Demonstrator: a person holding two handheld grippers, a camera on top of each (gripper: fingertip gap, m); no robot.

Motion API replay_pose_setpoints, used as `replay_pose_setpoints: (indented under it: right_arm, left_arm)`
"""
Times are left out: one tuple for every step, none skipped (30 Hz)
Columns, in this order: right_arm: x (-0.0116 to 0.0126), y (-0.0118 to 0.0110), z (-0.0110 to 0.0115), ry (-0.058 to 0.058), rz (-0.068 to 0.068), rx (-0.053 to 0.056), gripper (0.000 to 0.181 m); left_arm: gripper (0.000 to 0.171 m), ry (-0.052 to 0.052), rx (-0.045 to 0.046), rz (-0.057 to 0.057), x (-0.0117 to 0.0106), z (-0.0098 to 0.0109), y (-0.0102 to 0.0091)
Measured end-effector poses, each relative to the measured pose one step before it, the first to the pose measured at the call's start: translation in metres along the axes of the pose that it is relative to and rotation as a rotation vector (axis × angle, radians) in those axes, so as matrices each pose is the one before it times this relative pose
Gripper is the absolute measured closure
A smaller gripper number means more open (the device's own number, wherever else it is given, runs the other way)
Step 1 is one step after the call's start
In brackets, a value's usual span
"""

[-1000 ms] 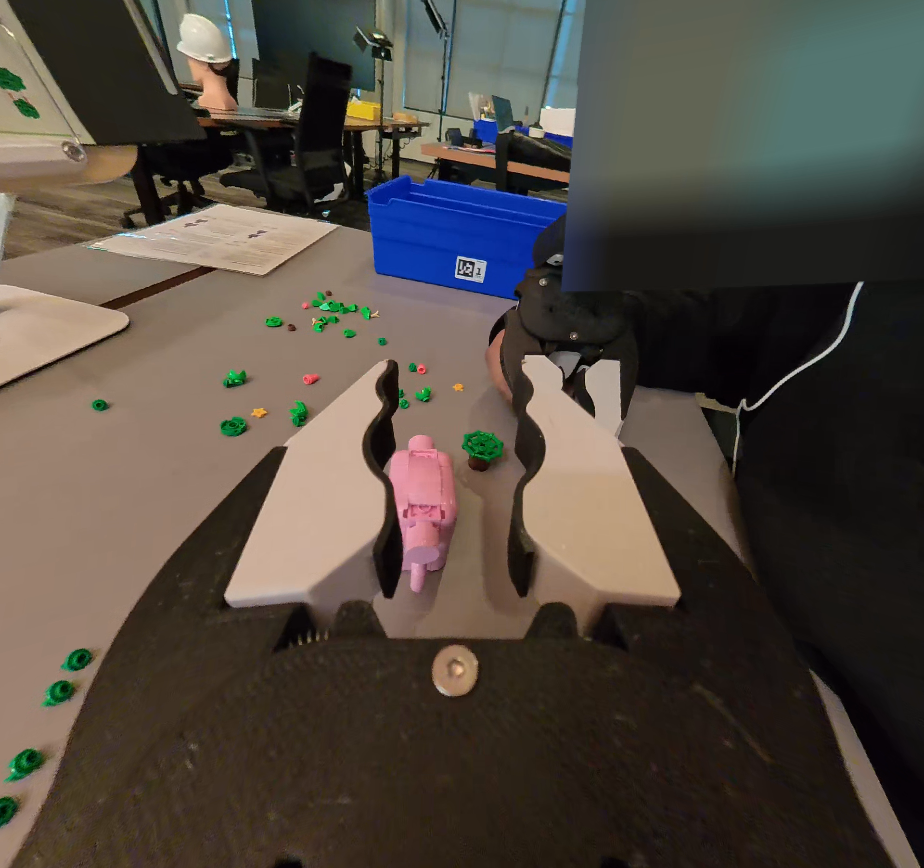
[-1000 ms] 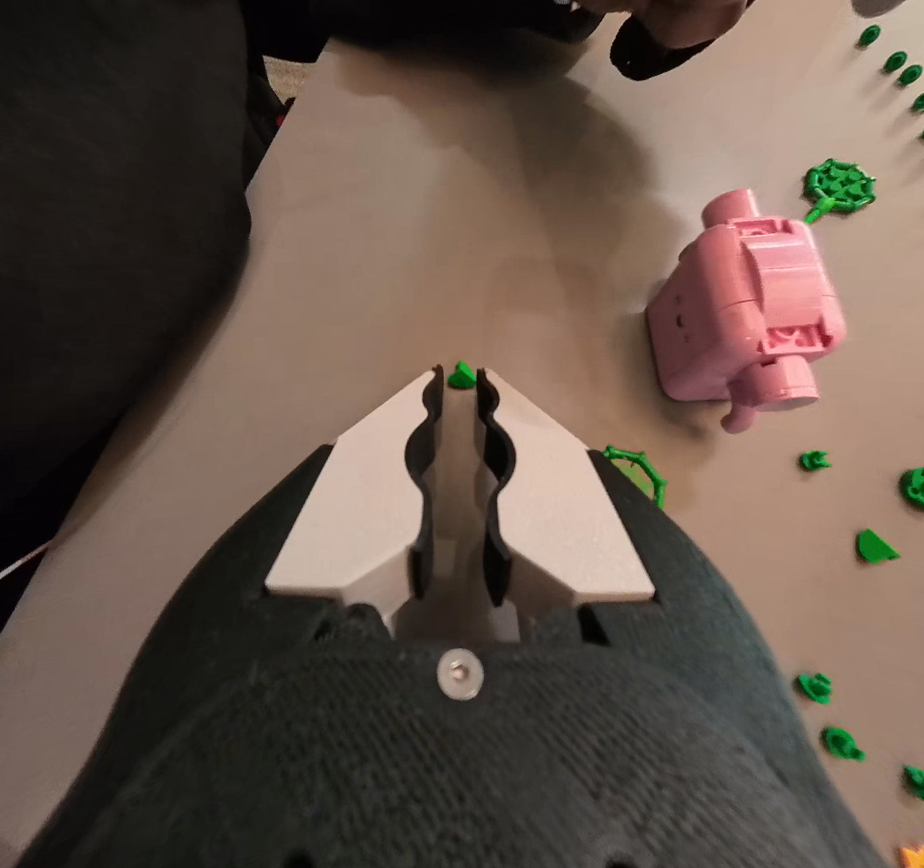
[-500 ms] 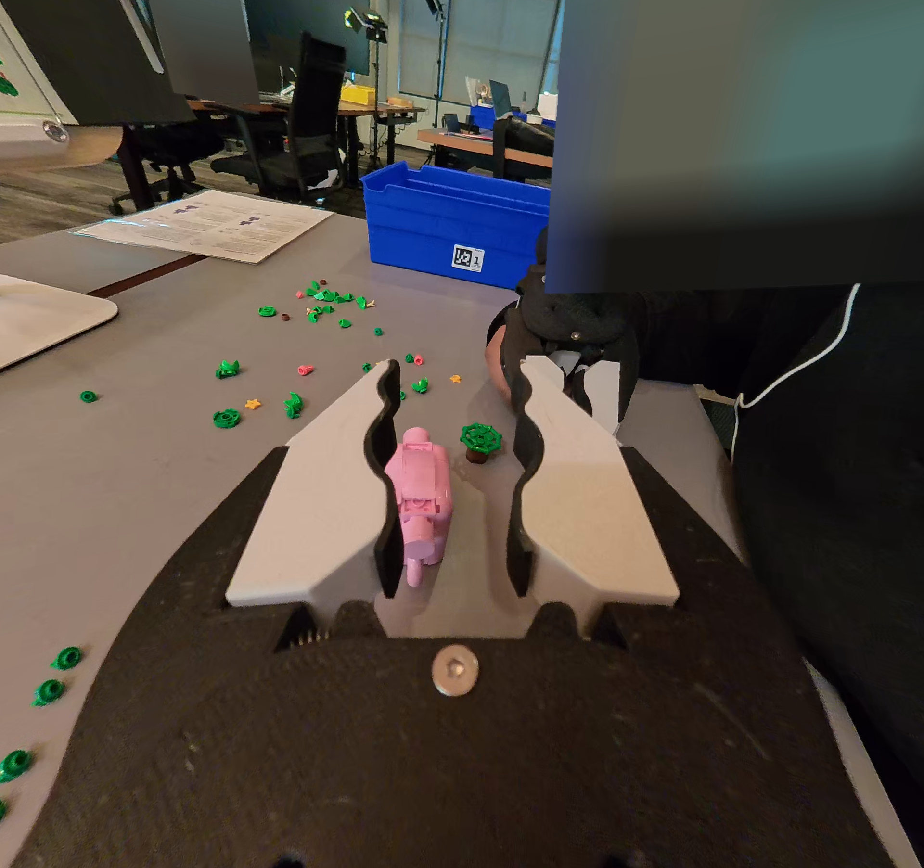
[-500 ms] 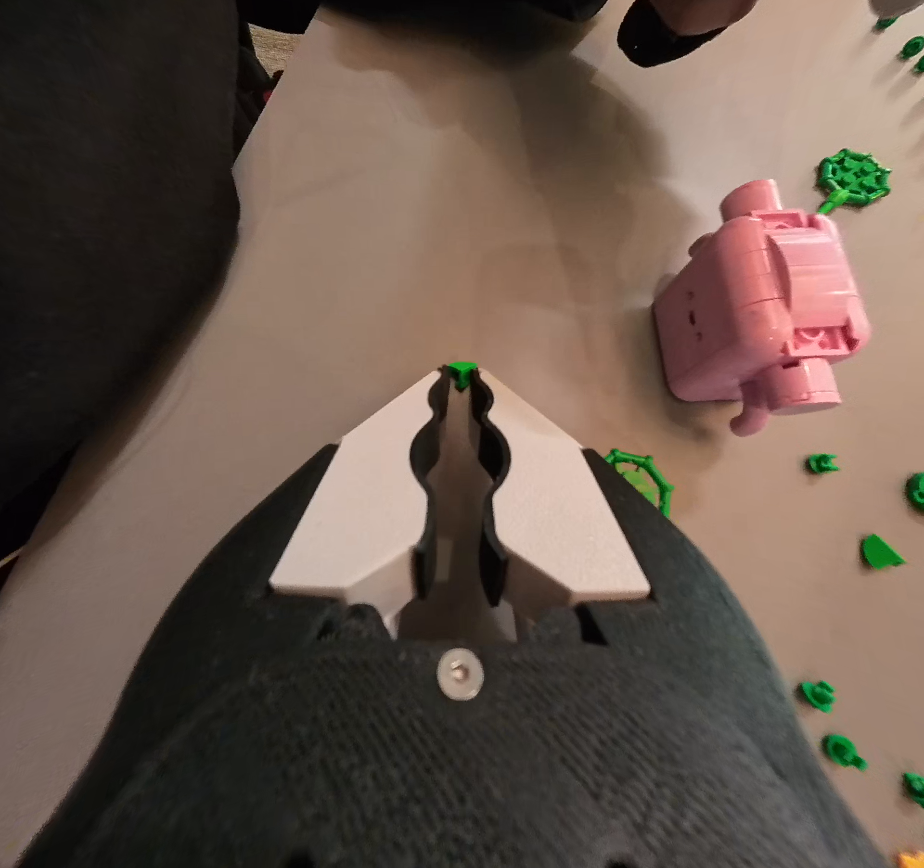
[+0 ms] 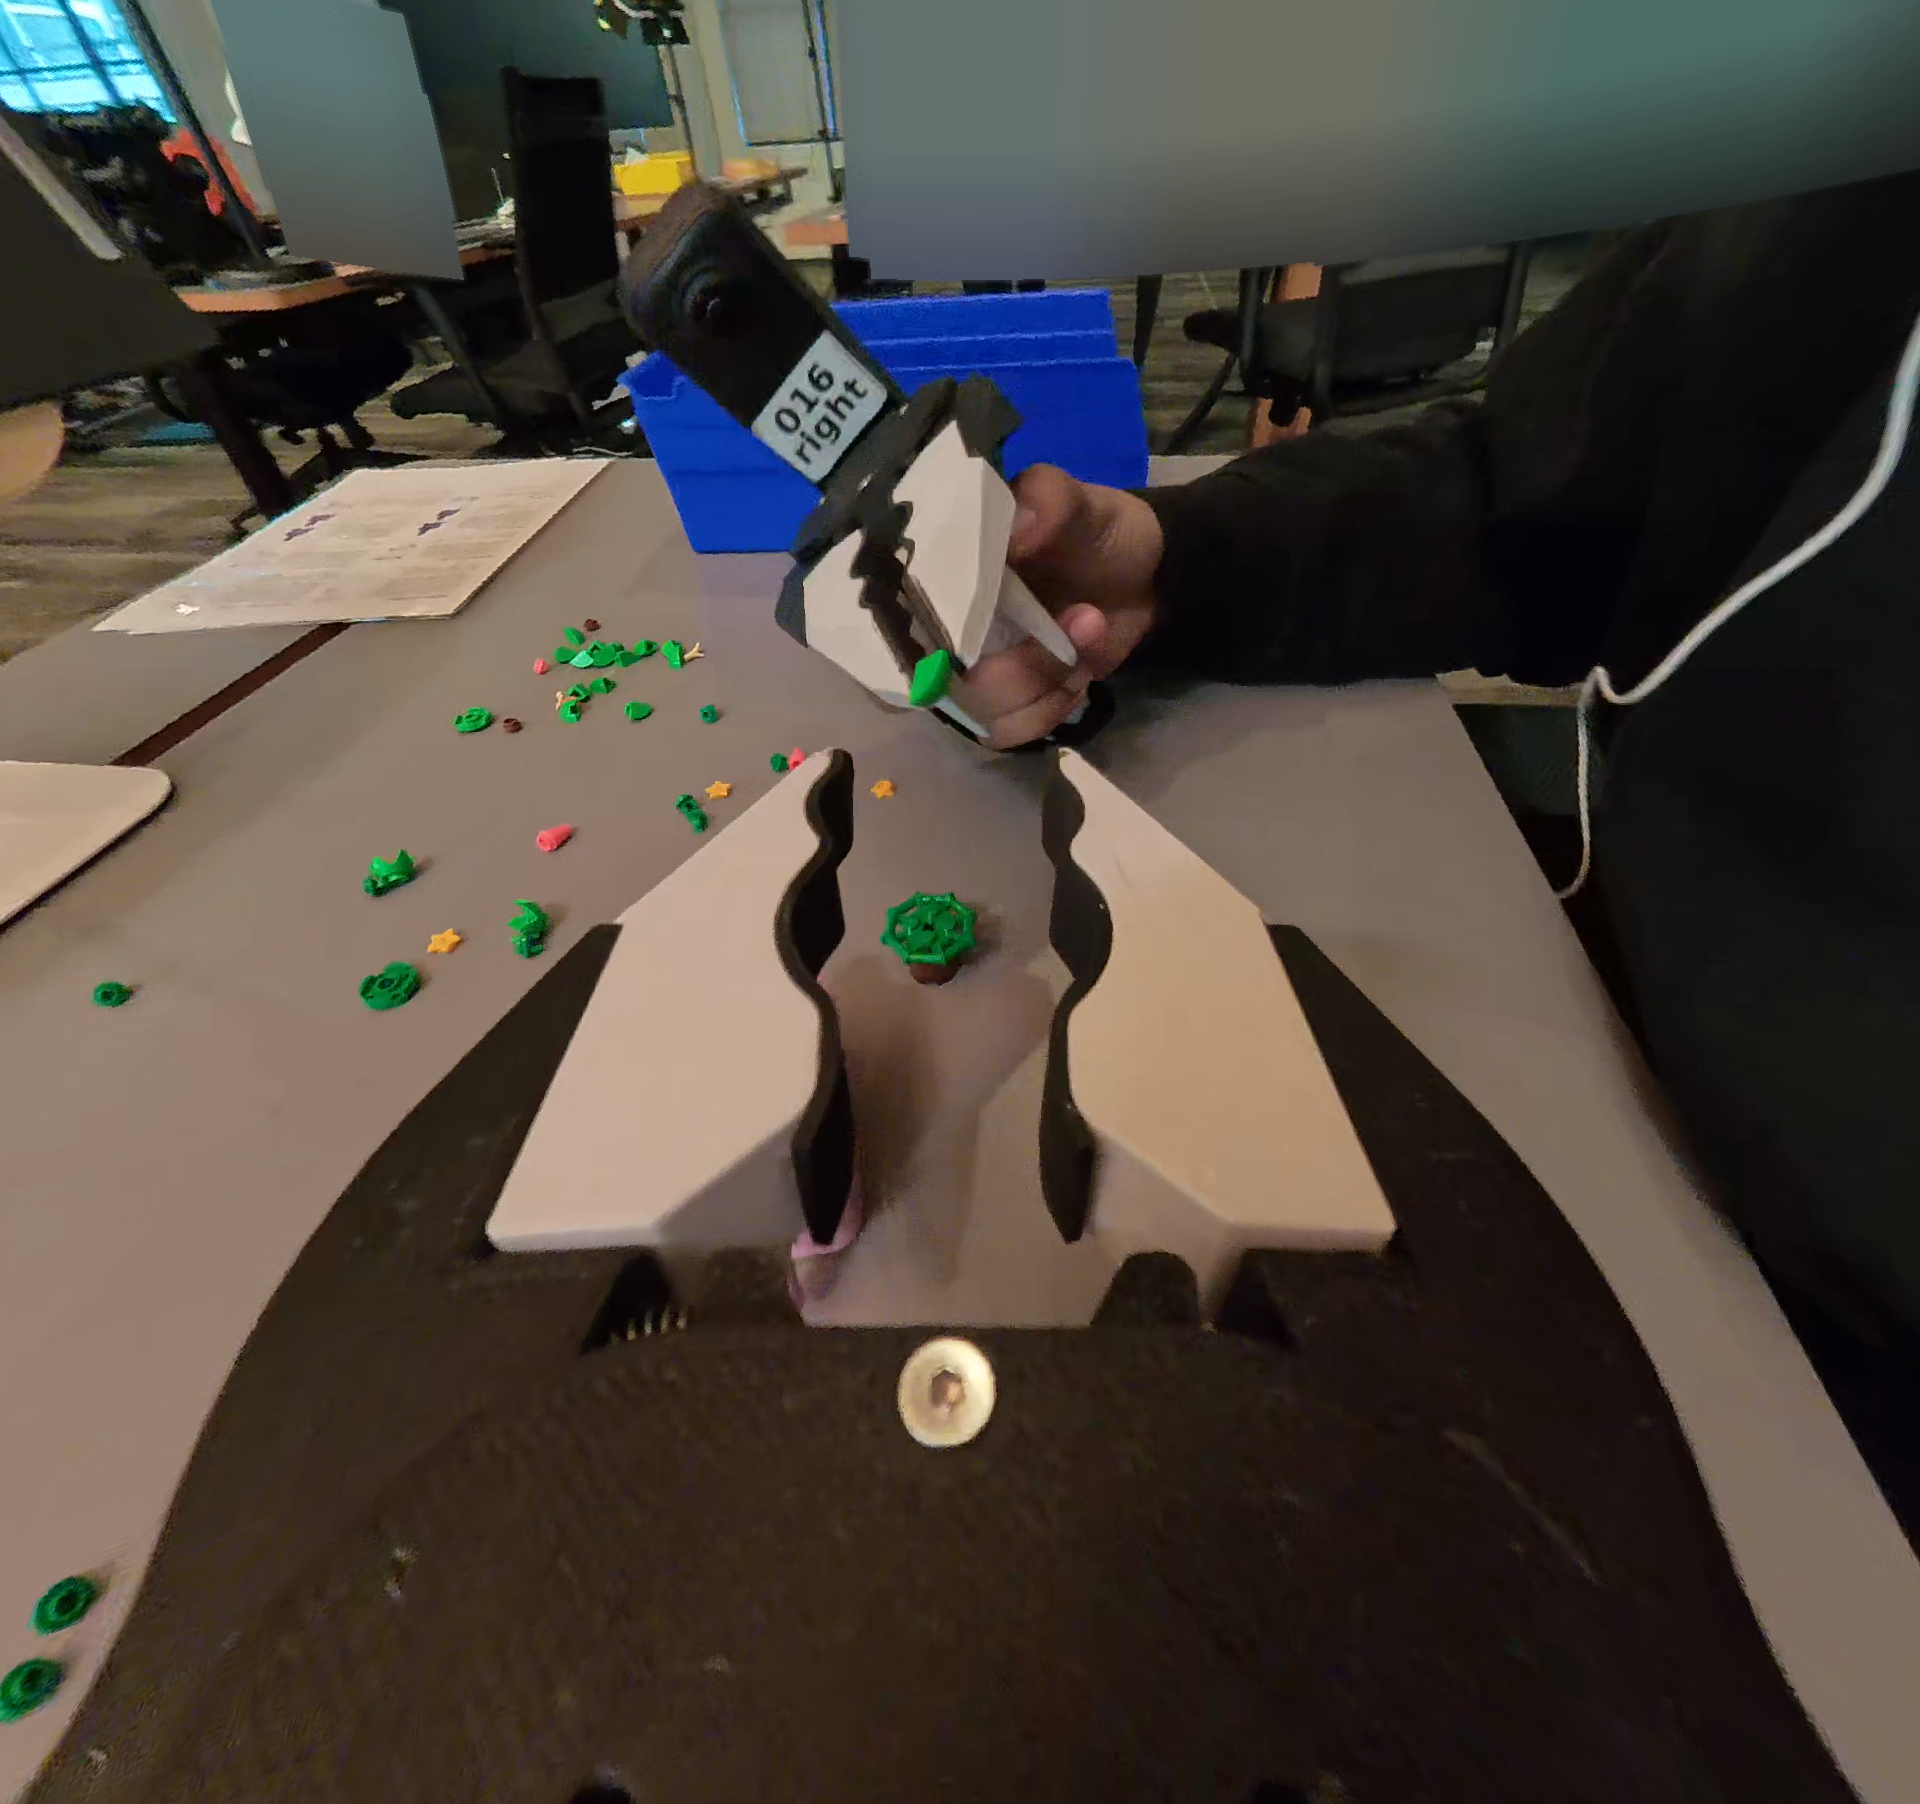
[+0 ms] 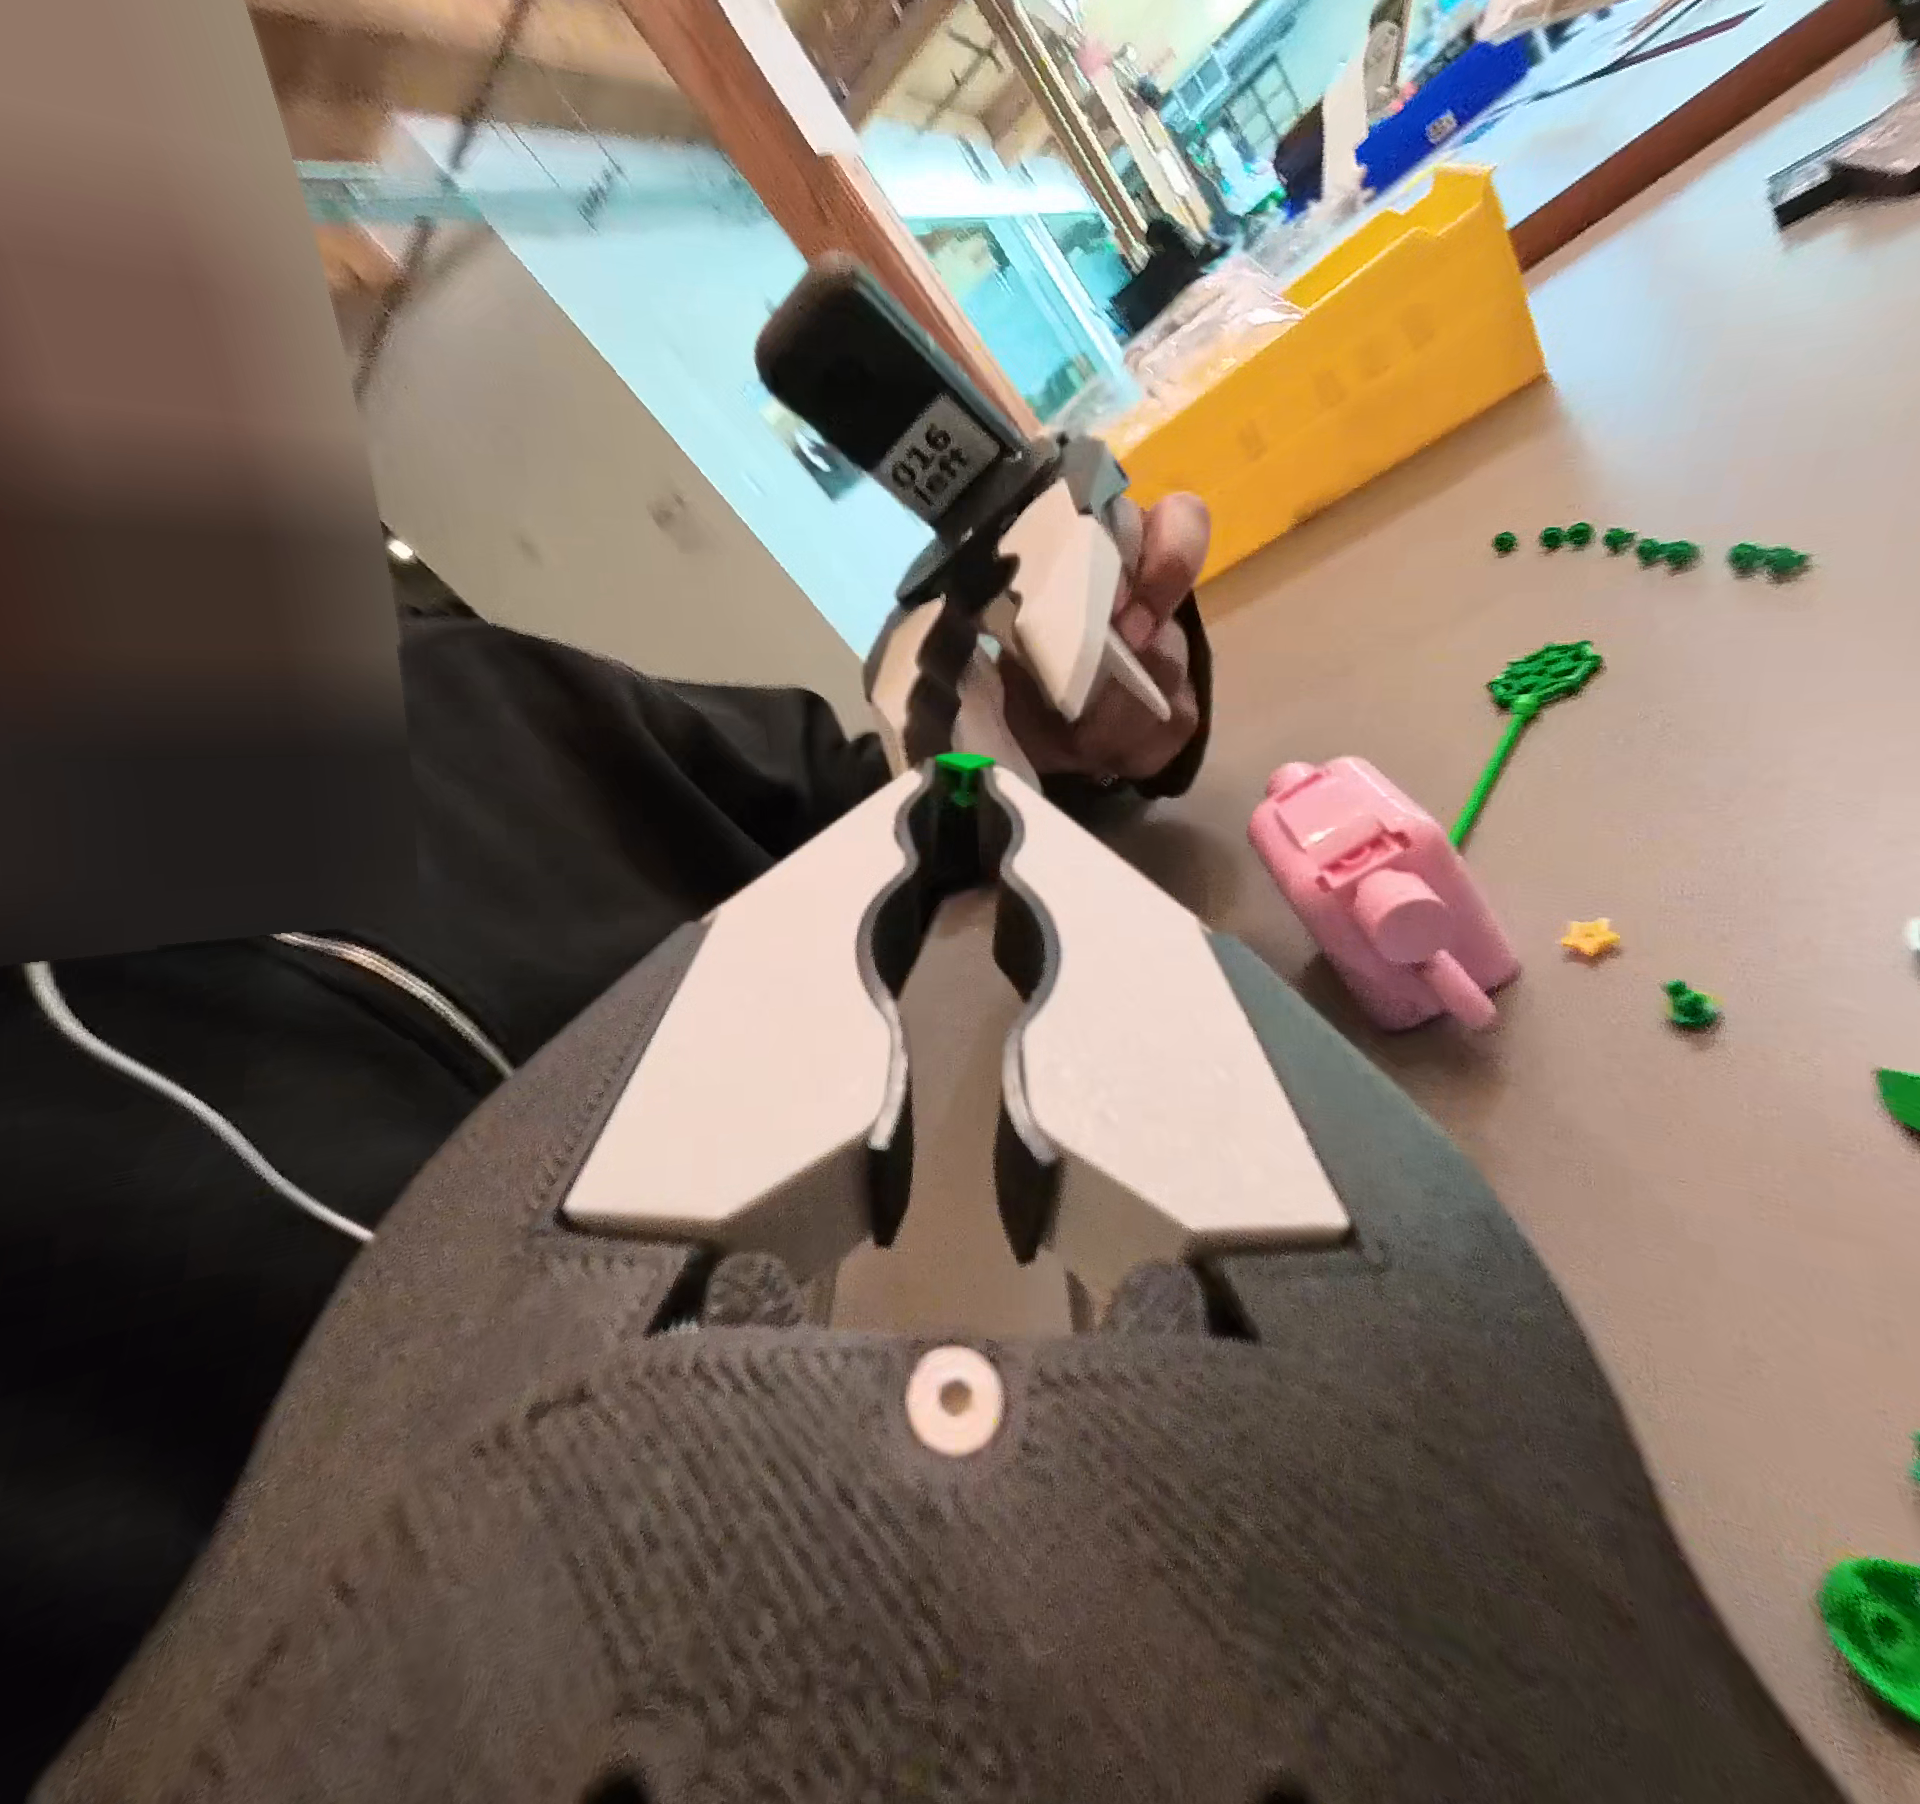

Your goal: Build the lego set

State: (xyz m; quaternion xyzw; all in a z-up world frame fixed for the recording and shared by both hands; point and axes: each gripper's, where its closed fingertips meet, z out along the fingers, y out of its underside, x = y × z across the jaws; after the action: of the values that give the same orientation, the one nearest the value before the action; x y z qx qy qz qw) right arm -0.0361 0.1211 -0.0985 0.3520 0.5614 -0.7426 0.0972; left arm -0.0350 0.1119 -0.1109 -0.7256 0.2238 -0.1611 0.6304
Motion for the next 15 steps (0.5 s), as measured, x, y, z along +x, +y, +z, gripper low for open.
replay_pose_setpoints:
  right_arm:
    - [-0.00021,-0.00174,-0.00093,-0.0146,0.0263,0.0136,0.177]
    - [-0.00012,-0.00049,0.00008,-0.0083,0.0197,0.0051,0.176]
    - [-0.00047,0.00059,0.00077,-0.0086,0.0195,-0.0011,0.176]
    - [-0.00034,0.00119,0.00135,-0.0073,0.0213,-0.0038,0.176]
    - [-0.00044,0.00127,0.00168,-0.0096,0.0226,-0.0025,0.176]
    - [-0.00097,0.00064,0.00177,-0.0152,0.0241,0.0029,0.176]
    - [-0.00080,0.00045,0.00152,-0.0156,0.0262,0.0049,0.176]
    - [0.00009,0.00014,0.00118,-0.0114,0.0253,0.0064,0.176]
    - [0.00076,0.00008,0.00069,-0.0078,0.0214,0.0075,0.176]
    - [0.00139,0.00056,0.00035,-0.0033,0.0164,0.0024,0.176]
    - [0.00210,0.00103,0.00003,0.0024,0.0104,-0.0033,0.176]
    - [0.00228,0.00122,-0.00010,0.0051,0.0074,-0.0046,0.176]
    - [0.00170,0.00100,-0.00001,0.0029,0.0070,-0.0040,0.176]
    - [0.00123,0.00118,0.00011,0.0011,0.0088,-0.0052,0.176]
    - [0.00087,0.00086,0.00024,0.0004,0.0082,-0.0038,0.176]
  left_arm:
    - [0.140,-0.0196,-0.00031,0.0003,-0.00118,0.00205,-0.00056]
    - [0.142,-0.0185,-0.00410,0.0053,-0.00127,0.00146,0.00010]
    - [0.144,-0.0174,-0.00377,0.0066,-0.00148,0.00060,0.00019]
    - [0.146,-0.0171,0.00109,0.0017,-0.00190,0.00016,-0.00022]
    - [0.150,-0.0200,0.00461,-0.0068,-0.00291,0.00010,-0.00066]
    - [0.150,-0.0082,0.00716,-0.0089,-0.00156,0.00009,-0.00097]
    - [0.152,0.0047,0.00567,-0.0106,0.00014,0.00000,-0.00077]
    - [0.152,0.0145,0.00457,-0.0105,0.00164,0.00009,-0.00057]
    - [0.152,0.0210,0.00528,-0.0076,0.00289,0.00015,-0.00071]
    - [0.152,0.0189,0.00413,-0.0042,0.00280,0.00007,-0.00066]
    - [0.153,0.0093,0.00208,-0.0012,0.00156,0.00022,-0.00041]
    - [0.154,0.0023,-0.00031,0.0017,0.00073,0.00027,0.00000]
    - [0.155,-0.0031,-0.00266,0.0031,-0.00014,0.00034,0.00039]
    - [0.157,-0.0011,-0.00406,0.0030,0.00009,0.00034,0.00068]
    - [0.161,0.0016,-0.00701,0.0008,0.00025,0.00063,0.00123]
